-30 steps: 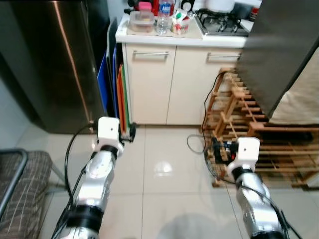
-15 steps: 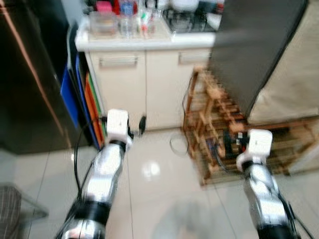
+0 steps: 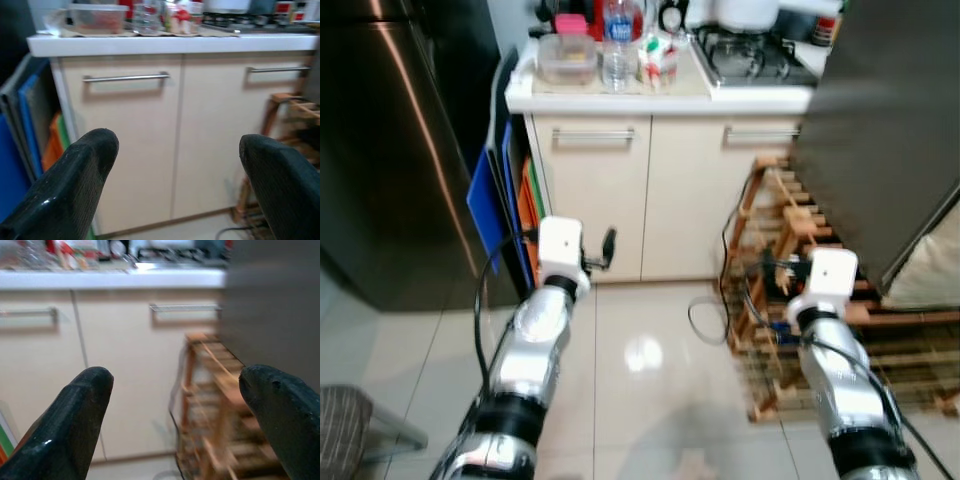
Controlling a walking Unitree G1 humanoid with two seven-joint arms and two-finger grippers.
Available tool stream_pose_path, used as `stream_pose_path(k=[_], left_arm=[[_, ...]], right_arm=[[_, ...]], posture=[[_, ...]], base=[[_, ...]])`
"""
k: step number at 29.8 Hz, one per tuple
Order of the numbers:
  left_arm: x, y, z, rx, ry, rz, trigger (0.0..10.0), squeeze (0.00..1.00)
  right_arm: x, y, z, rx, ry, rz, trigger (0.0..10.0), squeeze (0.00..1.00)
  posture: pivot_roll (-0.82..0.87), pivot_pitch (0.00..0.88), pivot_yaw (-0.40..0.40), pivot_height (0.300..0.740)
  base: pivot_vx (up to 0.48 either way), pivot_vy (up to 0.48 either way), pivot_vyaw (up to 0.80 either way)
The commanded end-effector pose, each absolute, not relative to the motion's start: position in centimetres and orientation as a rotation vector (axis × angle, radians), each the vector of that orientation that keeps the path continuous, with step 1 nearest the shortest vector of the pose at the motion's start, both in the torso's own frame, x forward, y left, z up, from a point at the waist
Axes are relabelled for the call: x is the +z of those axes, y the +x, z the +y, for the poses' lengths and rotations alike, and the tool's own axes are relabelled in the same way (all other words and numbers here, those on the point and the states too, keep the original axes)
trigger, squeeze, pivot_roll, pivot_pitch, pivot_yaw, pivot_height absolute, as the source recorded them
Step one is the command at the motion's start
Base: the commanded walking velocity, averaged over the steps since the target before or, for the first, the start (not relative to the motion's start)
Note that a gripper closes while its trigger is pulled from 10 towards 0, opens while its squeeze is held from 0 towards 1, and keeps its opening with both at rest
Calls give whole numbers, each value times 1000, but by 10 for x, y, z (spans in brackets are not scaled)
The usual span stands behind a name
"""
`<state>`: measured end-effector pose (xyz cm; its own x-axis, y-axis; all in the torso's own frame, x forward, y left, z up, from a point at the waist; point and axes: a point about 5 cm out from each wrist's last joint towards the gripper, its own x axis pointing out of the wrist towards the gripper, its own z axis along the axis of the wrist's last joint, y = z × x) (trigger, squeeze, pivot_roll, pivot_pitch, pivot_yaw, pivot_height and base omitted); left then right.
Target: Restocking fridge
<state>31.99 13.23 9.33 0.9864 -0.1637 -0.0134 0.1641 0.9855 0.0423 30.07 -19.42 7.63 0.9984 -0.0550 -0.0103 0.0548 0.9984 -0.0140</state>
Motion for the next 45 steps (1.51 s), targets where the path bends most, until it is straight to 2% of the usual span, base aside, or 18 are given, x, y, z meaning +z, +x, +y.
stream_pose_path(k=[1, 14, 16, 27, 33, 44, 45], left_arm=[[92, 321, 140, -146, 62, 19, 10000, 0], [92, 322, 146, -123, 75, 29, 10000, 0], [97, 323, 144, -143, 133, -6, 10000, 0], [97, 324, 148, -133, 108, 4, 10000, 0], [99, 324, 147, -143, 114, -9, 10000, 0], [109, 323, 149, -82, 145, -71, 10000, 0], [109, 325, 148, -45, 91, -30, 10000, 31]], right_arm=[[74, 302, -188, -45, -2, 17, 10000, 0], [68, 300, -184, -38, 3, 32, 10000, 0], [66, 299, -184, -35, 2, 35, 10000, 0], [65, 300, -181, -34, 29, 42, 10000, 0], [78, 301, -179, -8, -44, -34, 10000, 0], [103, 311, -179, -20, 0, -120, 10000, 0], [105, 311, -180, -18, 11, -123, 10000, 0]], posture=[[89, 0, -15, 740], [94, 0, -11, 740], [94, 0, -9, 740], [96, 0, -2, 740], [102, 0, -8, 740], [116, 0, -33, 740], [120, 0, -45, 740]], base=[[480, 0, 0], [480, 0, 0], [480, 0, 0], [480, 0, 0], [480, 0, 0], [426, 91, 0], [0, 0, 0]])
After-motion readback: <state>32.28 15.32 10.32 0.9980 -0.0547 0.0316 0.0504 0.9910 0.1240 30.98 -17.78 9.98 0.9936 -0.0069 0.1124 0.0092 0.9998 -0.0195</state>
